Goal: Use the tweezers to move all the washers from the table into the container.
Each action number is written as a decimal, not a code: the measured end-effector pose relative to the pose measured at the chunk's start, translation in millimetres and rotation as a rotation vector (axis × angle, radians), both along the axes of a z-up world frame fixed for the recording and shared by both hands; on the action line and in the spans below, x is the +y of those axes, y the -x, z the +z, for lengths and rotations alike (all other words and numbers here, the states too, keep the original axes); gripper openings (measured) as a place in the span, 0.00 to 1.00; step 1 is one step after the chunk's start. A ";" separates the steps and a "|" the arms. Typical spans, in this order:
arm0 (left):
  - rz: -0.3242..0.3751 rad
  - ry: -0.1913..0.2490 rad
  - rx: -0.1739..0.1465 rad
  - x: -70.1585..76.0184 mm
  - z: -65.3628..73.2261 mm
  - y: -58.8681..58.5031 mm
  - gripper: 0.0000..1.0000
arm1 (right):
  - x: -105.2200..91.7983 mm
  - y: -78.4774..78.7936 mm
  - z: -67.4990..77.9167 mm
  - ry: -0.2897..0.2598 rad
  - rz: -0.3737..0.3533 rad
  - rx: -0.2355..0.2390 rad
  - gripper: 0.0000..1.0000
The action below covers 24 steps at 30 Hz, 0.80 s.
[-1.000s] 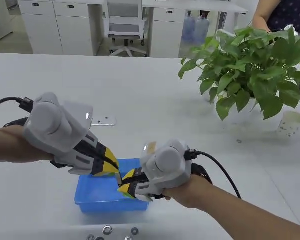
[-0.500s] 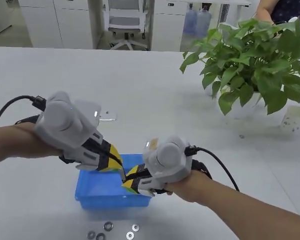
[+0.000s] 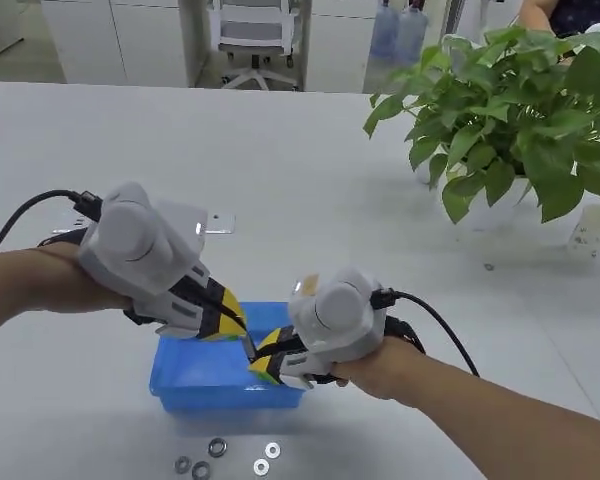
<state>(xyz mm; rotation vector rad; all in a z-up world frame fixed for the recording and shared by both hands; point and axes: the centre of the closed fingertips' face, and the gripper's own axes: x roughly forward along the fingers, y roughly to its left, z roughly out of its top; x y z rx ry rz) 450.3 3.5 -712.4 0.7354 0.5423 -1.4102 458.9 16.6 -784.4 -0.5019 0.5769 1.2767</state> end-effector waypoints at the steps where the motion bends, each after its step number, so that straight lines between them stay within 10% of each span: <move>1: 0.001 0.000 0.001 -0.2 -0.3 -0.3 0.06 | -0.3 -0.5 -0.7 0.001 0.000 0.000 0.10; 24: 0.002 0.009 -0.008 -2.0 8.5 -0.7 0.06 | 0.3 -2.7 7.7 -0.011 -0.010 -0.013 0.11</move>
